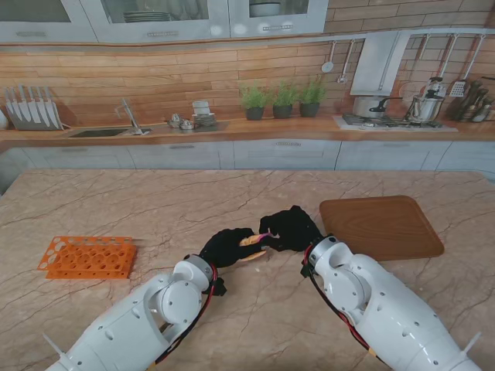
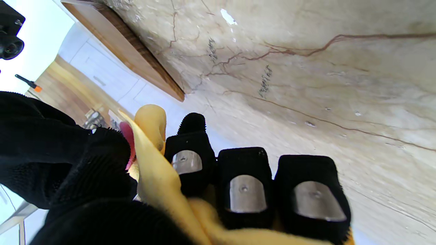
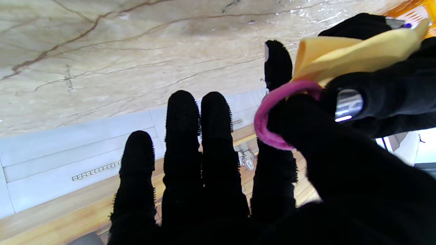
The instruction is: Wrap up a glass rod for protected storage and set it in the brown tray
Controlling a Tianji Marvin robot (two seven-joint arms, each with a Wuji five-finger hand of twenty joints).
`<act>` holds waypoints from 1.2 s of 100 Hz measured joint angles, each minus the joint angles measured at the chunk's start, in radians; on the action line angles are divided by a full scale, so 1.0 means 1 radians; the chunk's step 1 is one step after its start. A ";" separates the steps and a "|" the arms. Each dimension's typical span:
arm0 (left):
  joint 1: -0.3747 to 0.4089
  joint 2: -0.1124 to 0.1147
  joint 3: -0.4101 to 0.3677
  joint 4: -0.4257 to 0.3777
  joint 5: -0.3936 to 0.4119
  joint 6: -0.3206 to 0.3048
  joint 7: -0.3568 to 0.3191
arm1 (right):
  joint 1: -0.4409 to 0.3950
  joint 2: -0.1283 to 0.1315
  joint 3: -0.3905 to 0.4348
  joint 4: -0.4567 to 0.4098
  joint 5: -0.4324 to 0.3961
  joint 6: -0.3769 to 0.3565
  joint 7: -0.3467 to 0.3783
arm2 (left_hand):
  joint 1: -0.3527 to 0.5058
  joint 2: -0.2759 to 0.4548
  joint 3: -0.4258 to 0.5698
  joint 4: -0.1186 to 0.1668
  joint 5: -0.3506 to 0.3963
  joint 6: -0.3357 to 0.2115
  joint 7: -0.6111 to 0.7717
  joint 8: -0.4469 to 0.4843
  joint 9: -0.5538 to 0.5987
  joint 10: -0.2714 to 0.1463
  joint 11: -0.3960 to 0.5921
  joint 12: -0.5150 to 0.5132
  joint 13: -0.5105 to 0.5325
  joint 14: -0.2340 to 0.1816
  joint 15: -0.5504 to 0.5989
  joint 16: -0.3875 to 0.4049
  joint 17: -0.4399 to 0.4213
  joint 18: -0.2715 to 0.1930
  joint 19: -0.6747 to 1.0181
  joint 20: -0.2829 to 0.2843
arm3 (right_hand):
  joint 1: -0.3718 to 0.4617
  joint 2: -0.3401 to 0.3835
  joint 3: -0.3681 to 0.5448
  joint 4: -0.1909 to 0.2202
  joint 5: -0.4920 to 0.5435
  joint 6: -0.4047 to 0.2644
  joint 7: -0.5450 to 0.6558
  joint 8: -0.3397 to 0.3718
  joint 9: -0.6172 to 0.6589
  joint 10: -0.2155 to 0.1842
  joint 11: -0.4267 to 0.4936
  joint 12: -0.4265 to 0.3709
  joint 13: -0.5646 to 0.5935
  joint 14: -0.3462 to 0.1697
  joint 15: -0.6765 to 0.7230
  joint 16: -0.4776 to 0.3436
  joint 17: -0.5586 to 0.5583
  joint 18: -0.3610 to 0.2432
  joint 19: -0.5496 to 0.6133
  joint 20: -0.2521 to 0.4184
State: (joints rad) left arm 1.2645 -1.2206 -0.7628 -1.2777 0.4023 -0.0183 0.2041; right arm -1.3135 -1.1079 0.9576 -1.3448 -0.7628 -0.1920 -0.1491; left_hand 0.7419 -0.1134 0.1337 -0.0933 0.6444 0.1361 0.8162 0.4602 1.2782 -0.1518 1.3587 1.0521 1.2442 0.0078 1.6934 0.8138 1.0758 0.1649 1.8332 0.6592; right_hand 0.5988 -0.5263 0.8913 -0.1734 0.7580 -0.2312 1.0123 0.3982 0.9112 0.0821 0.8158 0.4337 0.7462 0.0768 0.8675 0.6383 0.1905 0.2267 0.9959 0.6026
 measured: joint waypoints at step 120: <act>0.007 -0.010 -0.012 -0.008 -0.028 -0.011 0.008 | -0.036 0.011 0.077 -0.036 0.033 -0.002 0.060 | -0.252 -0.044 0.524 0.252 0.139 0.059 0.369 0.078 0.037 0.035 0.077 -0.041 0.002 0.032 0.011 -0.023 -0.007 0.068 0.001 -0.078 | -0.010 -0.002 0.001 0.010 -0.060 -0.033 0.001 -0.018 -0.035 0.018 -0.015 0.001 -0.024 0.008 -0.044 0.005 0.002 0.010 -0.051 0.037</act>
State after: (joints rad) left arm 1.2710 -1.2305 -0.7751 -1.2853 0.3740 -0.0293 0.2120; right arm -1.3494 -1.0971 1.0349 -1.3812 -0.7294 -0.1937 -0.0894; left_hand 0.4899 -0.1577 0.6581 0.1592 0.7836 0.1951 1.1847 0.5381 1.3152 -0.1170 1.4360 1.0109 1.2464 0.0402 1.7042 0.7904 1.0689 0.2329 1.8340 0.5816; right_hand 0.5886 -0.5284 0.8926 -0.1635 0.6980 -0.2644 1.0134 0.3797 0.8762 0.1005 0.8006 0.4347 0.7224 0.0852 0.8231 0.6428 0.1927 0.2370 0.9446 0.6395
